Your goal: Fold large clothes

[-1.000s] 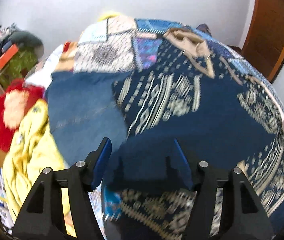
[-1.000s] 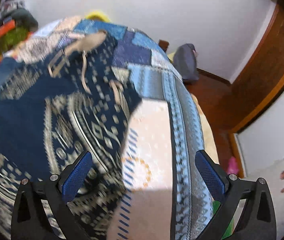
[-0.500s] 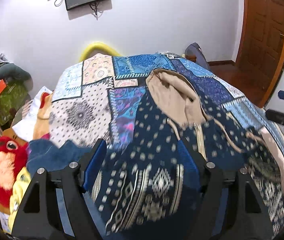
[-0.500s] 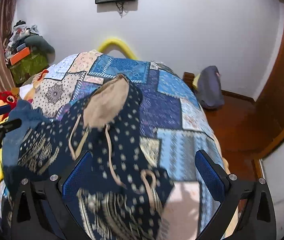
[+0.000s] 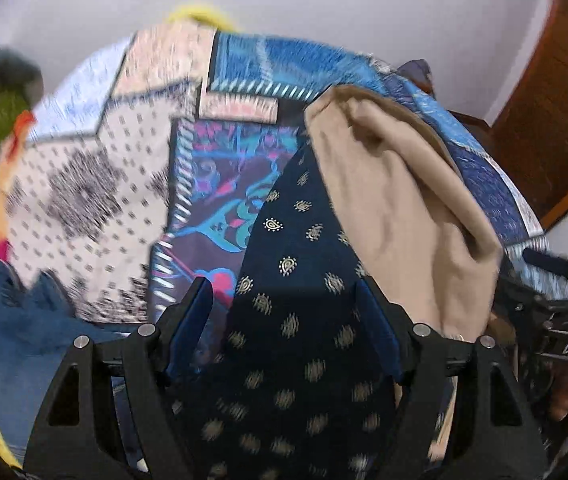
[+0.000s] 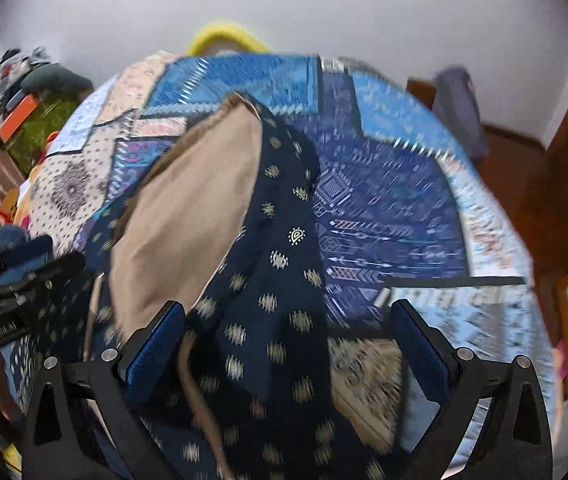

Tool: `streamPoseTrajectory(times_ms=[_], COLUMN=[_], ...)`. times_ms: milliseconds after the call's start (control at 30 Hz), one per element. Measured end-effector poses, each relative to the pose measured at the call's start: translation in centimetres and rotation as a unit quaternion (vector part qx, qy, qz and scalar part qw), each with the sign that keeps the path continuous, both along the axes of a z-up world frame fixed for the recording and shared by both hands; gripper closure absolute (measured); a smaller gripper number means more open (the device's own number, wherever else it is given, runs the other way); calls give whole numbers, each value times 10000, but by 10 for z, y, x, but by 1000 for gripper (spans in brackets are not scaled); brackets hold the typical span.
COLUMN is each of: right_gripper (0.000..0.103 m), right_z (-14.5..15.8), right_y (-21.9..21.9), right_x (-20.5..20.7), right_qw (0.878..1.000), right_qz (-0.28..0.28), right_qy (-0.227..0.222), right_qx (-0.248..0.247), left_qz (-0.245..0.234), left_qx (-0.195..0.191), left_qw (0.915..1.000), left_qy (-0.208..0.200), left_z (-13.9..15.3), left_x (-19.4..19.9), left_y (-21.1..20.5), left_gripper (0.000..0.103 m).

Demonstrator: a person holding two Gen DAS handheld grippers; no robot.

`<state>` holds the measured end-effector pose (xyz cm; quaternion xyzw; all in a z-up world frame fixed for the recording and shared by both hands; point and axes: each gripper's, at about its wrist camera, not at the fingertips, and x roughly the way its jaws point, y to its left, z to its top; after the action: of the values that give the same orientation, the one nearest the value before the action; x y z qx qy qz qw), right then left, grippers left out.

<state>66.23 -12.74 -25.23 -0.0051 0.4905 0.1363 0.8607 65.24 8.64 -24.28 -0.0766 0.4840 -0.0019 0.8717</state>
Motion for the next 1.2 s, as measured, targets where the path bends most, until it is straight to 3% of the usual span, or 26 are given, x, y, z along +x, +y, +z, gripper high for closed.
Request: streamPoseTrajectory(times_ms=[100, 200, 233, 267, 333, 367, 533, 700, 800, 900, 967, 1100, 1200], right_gripper=[16, 32, 44, 64, 85, 91, 94, 94, 94, 94, 94, 94, 94], right_z=[-15, -28, -27, -27, -24, -21, 14, 69, 92, 105, 106, 92, 68], right_y=[3, 5, 5, 5, 5, 7, 4, -6, -12, -19, -22, -31, -36], right_x=[18, 25, 23, 22, 19, 15, -19, -82, -126, -171, -194, -244, -265], right_qw=[9995, 9982, 9976, 9968, 9961, 9966, 9972, 9933, 9900, 9874, 9864, 9870, 9907], right_qz=[-41, -41, 2, 50, 19, 47, 263, 627, 806, 963, 1021, 1057, 1000], right_qy=[231, 380, 344, 345, 380, 359, -45, -567, -759, -868, -873, -809, -730], right_qx=[209, 456, 605, 720, 801, 740, 698, 790, 870, 910, 951, 896, 570], left_qz=[188, 286, 280, 214, 49, 2, -342, -773, -951, -1091, -1187, -1307, -1312], left_qx=[-517, -631, -570, -583, -690, -699, -391, -30, -9, -28, 177, 365, 479], left_qw=[9984, 9973, 9977, 9980, 9976, 9975, 9981, 9948, 9927, 9917, 9908, 9897, 9901], left_qy=[114, 254, 217, 127, 83, 108, -319, -663, -741, -681, -620, -448, -165], left_z=[-11, -21, -22, -20, -17, -13, 35, 90, 108, 110, 102, 78, 47], left_x=[13, 19, 19, 16, 12, 9, -30, -89, -134, -181, -210, -249, -263], left_y=[6, 4, 1, -3, -9, -12, -20, -23, -21, -18, -22, -26, -27], left_gripper=[30, 30, 34, 41, 87, 92, 94, 94, 94, 94, 94, 93, 93])
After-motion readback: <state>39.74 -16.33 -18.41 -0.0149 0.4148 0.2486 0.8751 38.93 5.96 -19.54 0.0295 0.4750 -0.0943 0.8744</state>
